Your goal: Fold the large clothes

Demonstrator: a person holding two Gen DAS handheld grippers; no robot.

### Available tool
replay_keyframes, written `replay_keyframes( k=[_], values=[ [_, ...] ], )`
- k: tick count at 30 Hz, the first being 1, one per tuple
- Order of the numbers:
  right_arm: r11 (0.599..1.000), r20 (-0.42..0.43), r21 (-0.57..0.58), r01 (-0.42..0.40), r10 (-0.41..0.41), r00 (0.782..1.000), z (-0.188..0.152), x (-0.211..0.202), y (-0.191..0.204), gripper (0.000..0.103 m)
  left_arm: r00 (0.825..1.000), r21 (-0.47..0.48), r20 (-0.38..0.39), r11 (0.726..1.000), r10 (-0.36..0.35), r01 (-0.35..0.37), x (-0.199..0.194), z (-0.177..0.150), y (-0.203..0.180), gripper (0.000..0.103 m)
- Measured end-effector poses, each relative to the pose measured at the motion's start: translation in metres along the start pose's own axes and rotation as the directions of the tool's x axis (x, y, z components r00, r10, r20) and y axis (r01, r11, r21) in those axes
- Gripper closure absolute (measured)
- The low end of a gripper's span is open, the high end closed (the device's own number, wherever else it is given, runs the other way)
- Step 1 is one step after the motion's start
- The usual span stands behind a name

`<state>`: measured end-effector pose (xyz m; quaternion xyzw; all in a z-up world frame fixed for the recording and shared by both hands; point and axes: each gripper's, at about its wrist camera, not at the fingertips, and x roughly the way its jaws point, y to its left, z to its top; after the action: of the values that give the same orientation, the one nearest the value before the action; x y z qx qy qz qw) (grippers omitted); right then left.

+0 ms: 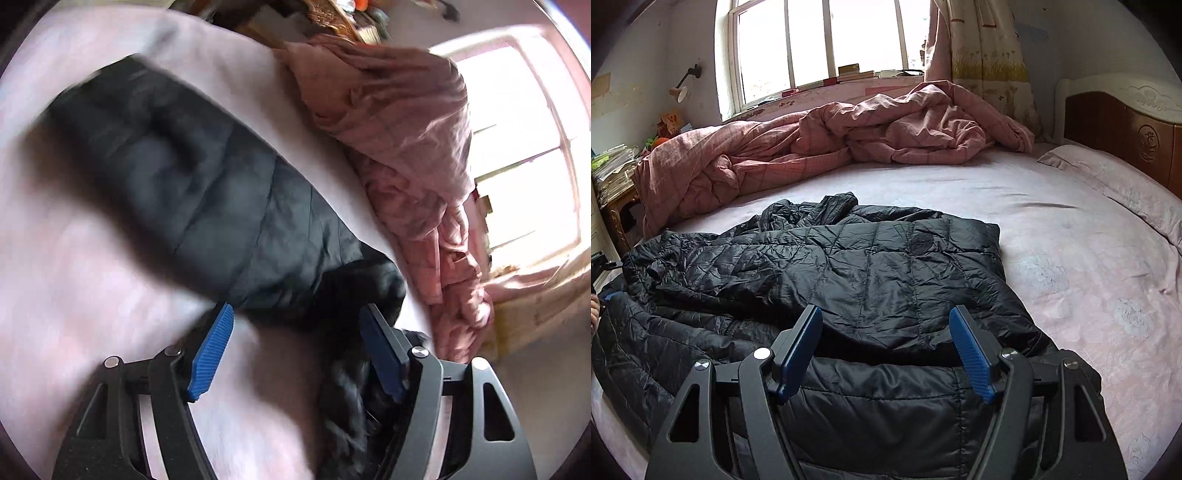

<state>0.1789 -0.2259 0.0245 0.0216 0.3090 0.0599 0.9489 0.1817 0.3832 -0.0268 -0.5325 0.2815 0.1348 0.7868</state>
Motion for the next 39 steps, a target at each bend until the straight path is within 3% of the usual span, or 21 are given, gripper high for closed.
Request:
replay_keyframes(
  k=[3, 5, 6, 7, 10, 11, 12, 14, 16, 19, 22, 24, 27, 30, 35, 37, 39],
  values=[
    [1.0, -0.002, 0.006, 0.001, -0.001, 1.0, 0.0, 0.0, -0.001, 0.03, 0.998, 0.016, 0.04, 0.998, 0.053, -0.053, -0.008, -0.002, 0.0, 0.034],
    [1.0, 0.002, 0.0, 0.006, -0.006, 1.0, 0.0, 0.0, 0.0, 0.03, 0.998, 0.033, 0.0, 0.997, 0.066, -0.066, 0.012, 0.01, -0.001, 0.036],
    [1.0, 0.003, -0.001, 0.008, -0.008, 1.0, 0.0, 0.001, 0.0, 0.03, 0.997, 0.028, -0.01, 0.996, 0.08, -0.08, 0.021, 0.017, 0.0, 0.04],
    [1.0, 0.003, -0.005, 0.009, -0.009, 1.0, 0.0, 0.001, 0.0, 0.03, 0.995, 0.015, 0.015, 0.995, 0.099, -0.099, 0.024, 0.022, 0.003, 0.053],
    [1.0, 0.004, -0.018, 0.016, -0.016, 1.0, -0.002, 0.0, 0.003, 0.03, 0.989, 0.035, 0.092, 0.992, 0.113, -0.117, 0.029, 0.029, 0.002, 0.075],
    [1.0, 0.004, -0.02, 0.016, -0.016, 1.0, -0.002, 0.0, 0.003, 0.03, 0.983, 0.072, 0.107, 0.985, 0.147, -0.155, 0.032, 0.031, -0.001, 0.097],
    [1.0, 0.004, -0.021, 0.016, -0.015, 1.0, -0.002, 0.0, 0.004, 0.03, 0.975, 0.107, 0.117, 0.974, 0.189, -0.202, 0.036, 0.033, -0.003, 0.1],
    [1.0, 0.01, -0.019, 0.02, -0.02, 1.0, -0.001, -0.001, 0.005, 0.03, 0.974, 0.144, 0.108, 0.966, 0.201, -0.215, 0.034, 0.038, -0.008, 0.101],
    [1.0, 0.014, -0.01, 0.021, -0.021, 1.0, 0.0, -0.001, 0.004, 0.03, 0.975, 0.225, 0.172, 0.958, 0.141, -0.178, 0.01, 0.037, -0.031, 0.102],
    [1.0, 0.021, -0.01, 0.02, -0.02, 1.0, 0.001, -0.004, 0.005, 0.03, 0.945, 0.448, 0.326, 0.882, -0.011, -0.145, -0.049, 0.01, -0.089, 0.102],
    [0.999, 0.034, -0.019, 0.026, -0.025, 0.999, 0.001, -0.007, 0.007, 0.03, 0.914, 0.604, 0.305, 0.797, -0.268, 0.032, -0.101, -0.031, -0.136, 0.101],
    [0.999, 0.035, -0.012, 0.032, -0.032, 0.999, 0.002, -0.007, 0.005, 0.03, 0.904, 0.662, 0.265, 0.745, -0.336, 0.083, -0.113, -0.059, -0.171, 0.101],
    [0.999, 0.041, 0.002, 0.034, -0.034, 0.999, 0.005, -0.009, 0.0, 0.03, 0.912, 0.737, 0.157, 0.66, -0.379, 0.147, -0.103, -0.102, -0.221, 0.101],
    [0.999, 0.049, 0.019, 0.043, -0.044, 0.998, 0.008, -0.013, -0.008, 0.03, 0.929, 0.782, 0.101, 0.606, -0.357, 0.148, -0.083, -0.145, -0.255, 0.101],
    [0.996, 0.083, 0.077, 0.047, -0.053, 0.995, 0.017, -0.027, -0.029, 0.029, 0.932, 0.829, -0.039, 0.509, -0.361, 0.232, -0.035, -0.218, -0.294, 0.101],
    [0.991, 0.084, 0.12, 0.054, -0.065, 0.994, 0.019, -0.029, -0.042, 0.028, 0.94, 0.842, -0.078, 0.483, -0.333, 0.241, -0.018, -0.25, -0.305, 0.101],
    [0.984, 0.077, 0.161, 0.078, -0.091, 0.993, 0.021, -0.029, -0.054, 0.028, 0.941, 0.834, -0.131, 0.478, -0.314, 0.275, 0.003, -0.276, -0.315, 0.101]
  ],
)
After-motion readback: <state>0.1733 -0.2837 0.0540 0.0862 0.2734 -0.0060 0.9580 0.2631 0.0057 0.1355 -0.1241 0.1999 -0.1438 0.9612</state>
